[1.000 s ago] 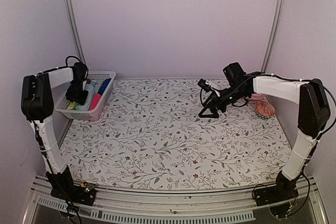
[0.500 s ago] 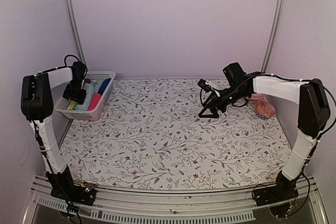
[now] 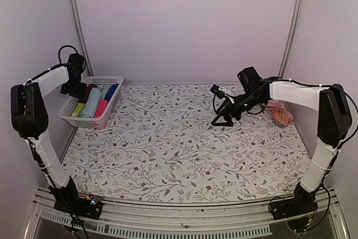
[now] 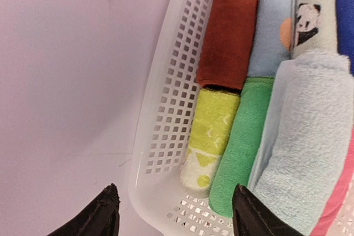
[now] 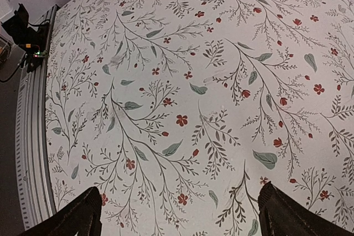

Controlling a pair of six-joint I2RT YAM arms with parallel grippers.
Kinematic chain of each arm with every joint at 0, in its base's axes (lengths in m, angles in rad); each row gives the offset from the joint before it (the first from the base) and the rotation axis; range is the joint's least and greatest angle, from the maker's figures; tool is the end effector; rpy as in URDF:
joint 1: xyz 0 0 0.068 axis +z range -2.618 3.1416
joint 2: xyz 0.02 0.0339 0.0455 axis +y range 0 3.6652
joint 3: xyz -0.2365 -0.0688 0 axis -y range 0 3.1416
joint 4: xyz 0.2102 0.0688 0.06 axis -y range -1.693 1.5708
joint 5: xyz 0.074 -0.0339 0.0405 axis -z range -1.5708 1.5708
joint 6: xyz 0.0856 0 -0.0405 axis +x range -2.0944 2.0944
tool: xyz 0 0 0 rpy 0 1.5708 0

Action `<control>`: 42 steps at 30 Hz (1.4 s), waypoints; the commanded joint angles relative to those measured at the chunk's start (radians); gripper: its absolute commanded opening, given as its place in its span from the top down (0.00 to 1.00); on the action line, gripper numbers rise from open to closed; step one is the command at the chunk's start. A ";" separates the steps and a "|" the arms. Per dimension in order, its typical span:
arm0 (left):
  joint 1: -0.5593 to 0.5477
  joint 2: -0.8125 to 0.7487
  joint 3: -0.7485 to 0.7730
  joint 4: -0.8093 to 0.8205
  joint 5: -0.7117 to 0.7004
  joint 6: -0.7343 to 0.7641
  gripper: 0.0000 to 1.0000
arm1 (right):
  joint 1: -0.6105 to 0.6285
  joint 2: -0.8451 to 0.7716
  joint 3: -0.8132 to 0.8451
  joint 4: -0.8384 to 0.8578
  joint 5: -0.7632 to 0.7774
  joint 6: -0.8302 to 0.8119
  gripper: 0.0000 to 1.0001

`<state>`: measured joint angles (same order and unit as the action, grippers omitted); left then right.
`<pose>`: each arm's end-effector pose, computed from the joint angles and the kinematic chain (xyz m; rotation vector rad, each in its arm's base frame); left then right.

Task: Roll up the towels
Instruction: Adjust the towel in the bin.

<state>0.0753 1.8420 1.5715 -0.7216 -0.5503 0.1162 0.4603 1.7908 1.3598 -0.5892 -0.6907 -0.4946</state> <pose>0.3779 0.0734 0.2200 -0.1598 2.5172 0.7778 0.2991 0.2092 0.1917 -1.3476 2.0626 0.8698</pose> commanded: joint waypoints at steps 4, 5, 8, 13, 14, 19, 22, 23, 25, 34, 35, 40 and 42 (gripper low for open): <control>-0.112 -0.038 -0.004 -0.017 0.208 0.016 0.29 | 0.011 -0.007 0.010 -0.017 -0.012 -0.010 0.01; -0.122 -0.032 -0.004 -0.021 0.212 0.017 0.29 | 0.012 -0.007 0.010 -0.018 -0.013 -0.011 0.01; -0.130 0.002 0.009 -0.039 0.199 0.013 0.29 | 0.012 -0.007 0.010 -0.018 -0.013 -0.011 0.01; -0.128 0.054 0.022 -0.031 0.095 0.022 0.33 | 0.012 -0.011 0.010 -0.018 -0.016 -0.011 0.01; -0.126 0.058 0.020 -0.015 0.074 0.028 0.34 | 0.012 -0.012 0.010 -0.018 -0.018 -0.012 0.01; -0.122 0.040 0.002 0.096 0.088 0.062 0.37 | 0.014 -0.007 0.010 -0.020 -0.018 -0.012 0.01; -0.121 0.045 0.010 0.132 0.132 0.075 0.39 | 0.014 -0.007 0.010 -0.019 -0.018 -0.013 0.01; -0.119 0.052 0.019 0.133 0.145 0.076 0.40 | 0.014 -0.006 0.010 -0.021 -0.017 -0.014 0.01; -0.116 0.071 0.031 0.131 0.168 0.077 0.41 | 0.014 -0.005 0.010 -0.021 -0.016 -0.015 0.01; -0.095 0.092 0.003 0.208 0.158 0.059 0.68 | 0.014 0.005 0.012 -0.024 -0.015 -0.021 0.01; -0.093 0.094 0.002 0.215 0.151 0.058 0.71 | 0.014 0.005 0.013 -0.025 -0.015 -0.021 0.01; -0.088 0.150 0.011 0.229 0.168 0.067 0.74 | 0.015 0.010 0.015 -0.029 -0.015 -0.023 0.01; -0.084 0.175 0.023 0.213 0.177 0.062 0.74 | 0.015 0.012 0.015 -0.029 -0.015 -0.023 0.01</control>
<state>-0.0204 1.9396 1.5833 -0.5194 -0.3969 0.1802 0.4671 1.7908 1.3602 -0.6060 -0.6907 -0.5091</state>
